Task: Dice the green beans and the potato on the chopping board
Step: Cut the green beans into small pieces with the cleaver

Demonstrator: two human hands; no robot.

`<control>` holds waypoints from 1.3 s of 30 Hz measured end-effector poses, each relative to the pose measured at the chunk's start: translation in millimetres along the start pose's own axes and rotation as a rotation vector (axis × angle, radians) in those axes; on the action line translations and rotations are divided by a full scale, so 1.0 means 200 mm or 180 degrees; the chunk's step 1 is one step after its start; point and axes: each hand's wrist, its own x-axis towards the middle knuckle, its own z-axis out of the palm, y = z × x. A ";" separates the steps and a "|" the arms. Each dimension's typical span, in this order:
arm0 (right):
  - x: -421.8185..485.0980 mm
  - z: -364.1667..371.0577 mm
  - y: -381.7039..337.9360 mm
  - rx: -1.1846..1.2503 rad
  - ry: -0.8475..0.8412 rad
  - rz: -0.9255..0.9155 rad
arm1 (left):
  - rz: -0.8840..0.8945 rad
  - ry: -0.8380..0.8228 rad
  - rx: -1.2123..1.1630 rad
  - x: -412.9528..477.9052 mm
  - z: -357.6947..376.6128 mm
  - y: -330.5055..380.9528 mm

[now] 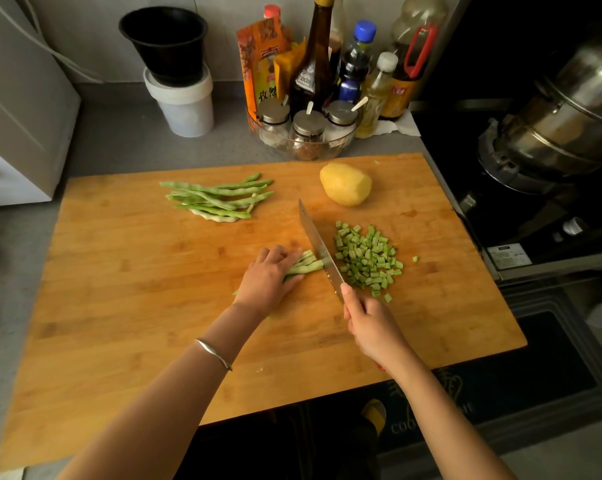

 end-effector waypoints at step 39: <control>-0.01 0.00 0.01 0.0316 0.0374 -0.0016 | 0.0147 0.0999 -0.0979 0.00 0.06 0.06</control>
